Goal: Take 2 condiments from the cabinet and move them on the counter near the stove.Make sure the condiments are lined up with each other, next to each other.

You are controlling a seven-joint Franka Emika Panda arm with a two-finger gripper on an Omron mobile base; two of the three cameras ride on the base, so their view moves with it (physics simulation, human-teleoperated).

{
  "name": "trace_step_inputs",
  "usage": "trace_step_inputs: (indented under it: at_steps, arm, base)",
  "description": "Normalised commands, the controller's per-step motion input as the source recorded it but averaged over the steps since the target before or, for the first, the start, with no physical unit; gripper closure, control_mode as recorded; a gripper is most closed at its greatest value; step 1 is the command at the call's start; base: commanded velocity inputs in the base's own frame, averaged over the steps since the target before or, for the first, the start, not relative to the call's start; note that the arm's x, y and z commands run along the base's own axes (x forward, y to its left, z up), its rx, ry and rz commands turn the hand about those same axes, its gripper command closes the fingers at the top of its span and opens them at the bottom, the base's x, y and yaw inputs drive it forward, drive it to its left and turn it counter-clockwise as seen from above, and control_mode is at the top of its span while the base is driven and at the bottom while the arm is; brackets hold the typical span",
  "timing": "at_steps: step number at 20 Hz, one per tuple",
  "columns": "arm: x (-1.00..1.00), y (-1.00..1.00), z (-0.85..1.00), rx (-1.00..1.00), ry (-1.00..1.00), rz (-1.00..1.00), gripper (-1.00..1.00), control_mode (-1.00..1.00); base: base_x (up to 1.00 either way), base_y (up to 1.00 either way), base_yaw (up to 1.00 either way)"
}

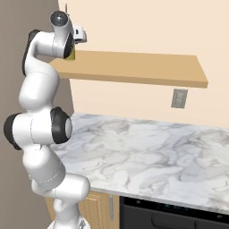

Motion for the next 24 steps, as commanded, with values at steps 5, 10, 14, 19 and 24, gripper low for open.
trace_step_inputs:
  at_steps: [5, 10, 14, 19, 24]
  arm:
    - [0.0, 0.0, 0.0, 0.0, 0.0, 0.0, 1.0, -1.0]
    - [0.0, 0.0, 0.0, 0.0, 0.0, 0.0, 1.0, -1.0]
    - [-0.29, 0.0, 0.0, 0.0, -0.19, 0.0, 1.0, -1.0]
    - [-0.68, -0.08, 0.07, 0.0, -0.28, 0.0, 1.0, -1.0]
    - [-0.53, -0.19, 0.21, 0.0, -0.12, 0.0, 1.0, -1.0]
  base:
    - [0.0, 0.0, 0.0]
    - [0.0, 0.0, 0.0]
    - [0.0, 0.0, 0.0]
    - [0.0, 0.0, 0.0]
    - [0.0, 0.0, 0.0]
